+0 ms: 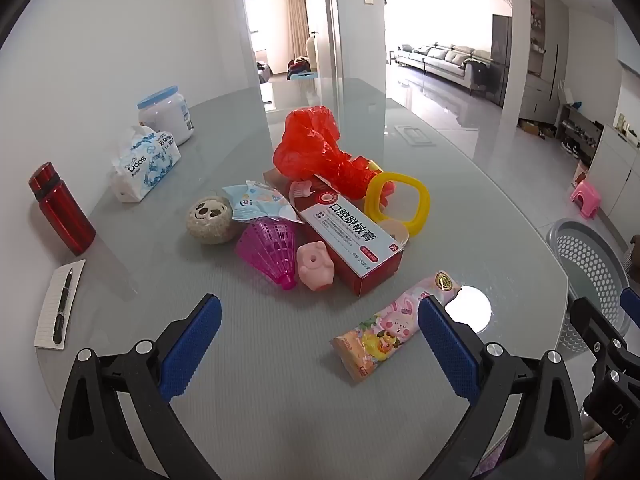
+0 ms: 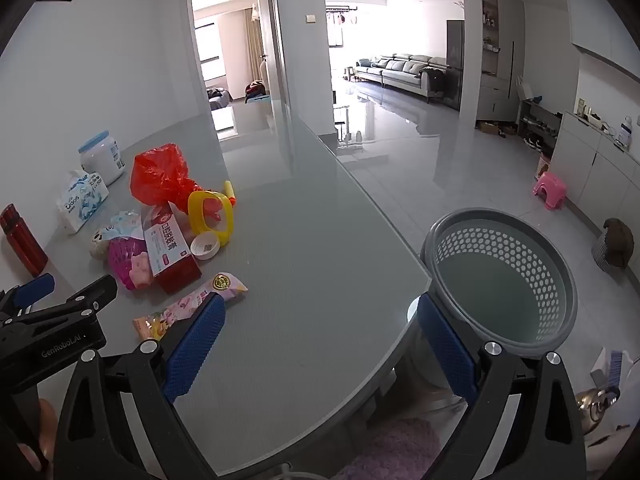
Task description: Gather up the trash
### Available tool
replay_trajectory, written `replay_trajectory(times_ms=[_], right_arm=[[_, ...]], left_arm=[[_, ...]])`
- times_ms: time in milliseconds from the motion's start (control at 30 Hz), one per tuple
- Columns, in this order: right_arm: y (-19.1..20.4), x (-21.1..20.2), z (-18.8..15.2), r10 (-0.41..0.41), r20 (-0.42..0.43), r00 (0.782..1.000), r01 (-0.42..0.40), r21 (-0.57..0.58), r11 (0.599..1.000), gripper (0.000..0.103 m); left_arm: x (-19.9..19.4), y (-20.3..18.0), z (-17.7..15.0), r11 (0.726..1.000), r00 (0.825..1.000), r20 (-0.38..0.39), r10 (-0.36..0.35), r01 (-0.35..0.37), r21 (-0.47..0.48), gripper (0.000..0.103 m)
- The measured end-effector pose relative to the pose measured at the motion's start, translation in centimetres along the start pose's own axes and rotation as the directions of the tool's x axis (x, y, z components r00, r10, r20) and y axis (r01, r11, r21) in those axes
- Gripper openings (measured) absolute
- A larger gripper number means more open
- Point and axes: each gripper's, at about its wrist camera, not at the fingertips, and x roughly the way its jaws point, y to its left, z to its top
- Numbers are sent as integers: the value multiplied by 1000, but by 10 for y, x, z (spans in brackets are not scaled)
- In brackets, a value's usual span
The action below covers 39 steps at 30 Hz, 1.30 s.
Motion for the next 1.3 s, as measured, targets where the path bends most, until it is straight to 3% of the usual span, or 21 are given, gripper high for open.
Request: replay_trajectory(times_ms=[1300], right_arm=[[-1,-7,0,-4,10,1000,4,0,1000,92]], left_arm=[[-7,-1,-2,1000,1000,19,-8,8,-5,97]])
